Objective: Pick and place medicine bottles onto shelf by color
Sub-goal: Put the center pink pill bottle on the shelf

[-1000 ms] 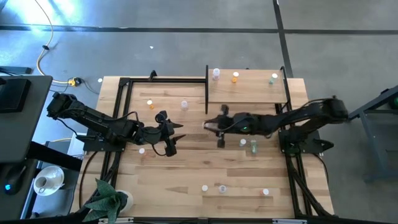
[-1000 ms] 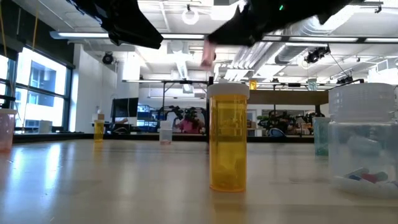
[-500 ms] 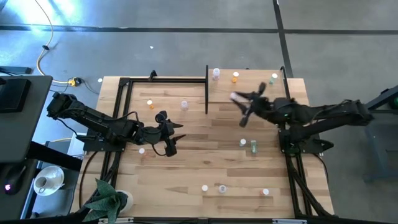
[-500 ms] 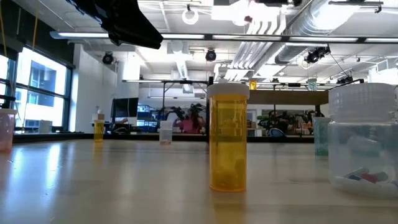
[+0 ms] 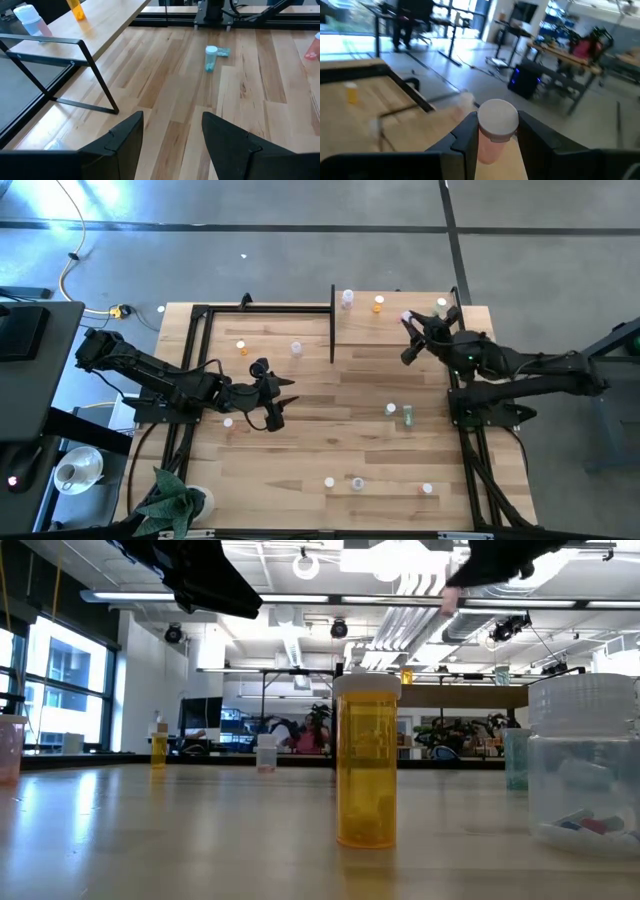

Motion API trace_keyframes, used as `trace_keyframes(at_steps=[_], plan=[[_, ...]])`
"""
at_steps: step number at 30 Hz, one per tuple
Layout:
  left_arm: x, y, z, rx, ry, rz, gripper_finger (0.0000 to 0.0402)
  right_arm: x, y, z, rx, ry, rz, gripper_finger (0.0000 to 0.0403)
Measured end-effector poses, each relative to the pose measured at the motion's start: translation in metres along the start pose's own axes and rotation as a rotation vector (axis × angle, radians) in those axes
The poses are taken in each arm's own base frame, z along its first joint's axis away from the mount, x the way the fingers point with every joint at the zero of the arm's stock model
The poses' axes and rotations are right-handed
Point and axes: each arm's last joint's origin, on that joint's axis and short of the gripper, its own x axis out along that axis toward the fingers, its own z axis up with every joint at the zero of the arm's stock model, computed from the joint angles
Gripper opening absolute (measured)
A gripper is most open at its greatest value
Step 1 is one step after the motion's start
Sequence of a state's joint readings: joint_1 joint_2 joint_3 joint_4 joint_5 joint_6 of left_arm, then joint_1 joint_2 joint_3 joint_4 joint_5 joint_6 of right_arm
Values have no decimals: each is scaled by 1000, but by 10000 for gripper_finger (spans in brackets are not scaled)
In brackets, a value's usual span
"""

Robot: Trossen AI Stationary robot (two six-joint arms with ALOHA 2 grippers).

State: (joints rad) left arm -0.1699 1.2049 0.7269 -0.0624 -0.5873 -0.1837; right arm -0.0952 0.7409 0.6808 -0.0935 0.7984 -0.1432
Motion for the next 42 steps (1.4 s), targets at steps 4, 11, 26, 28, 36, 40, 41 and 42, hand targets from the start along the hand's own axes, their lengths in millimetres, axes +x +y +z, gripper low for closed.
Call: trace_keyframes(at_steps=[4,11,26,28,36,40,41,42], plan=[[0,0,0,0,0,0,190,11,-6,-18,21,51,-33,103],[0,0,0,-1,-1,0,190,28,-24,-38,111,119,-129,103],[0,0,0,-15,-4,-1,190,72,-41,-70,176,306,-243,103],[0,0,0,-15,-4,-1,190,75,-44,-73,186,323,-254,103],[0,0,0,0,-3,0,190,77,-46,-74,206,327,-247,103],[0,0,0,-2,-4,-1,190,77,-46,-74,211,324,-214,103],[0,0,0,-2,-4,-1,190,77,-46,-74,206,325,-214,103],[0,0,0,-2,-4,-1,190,77,-46,-74,204,326,-217,103]])
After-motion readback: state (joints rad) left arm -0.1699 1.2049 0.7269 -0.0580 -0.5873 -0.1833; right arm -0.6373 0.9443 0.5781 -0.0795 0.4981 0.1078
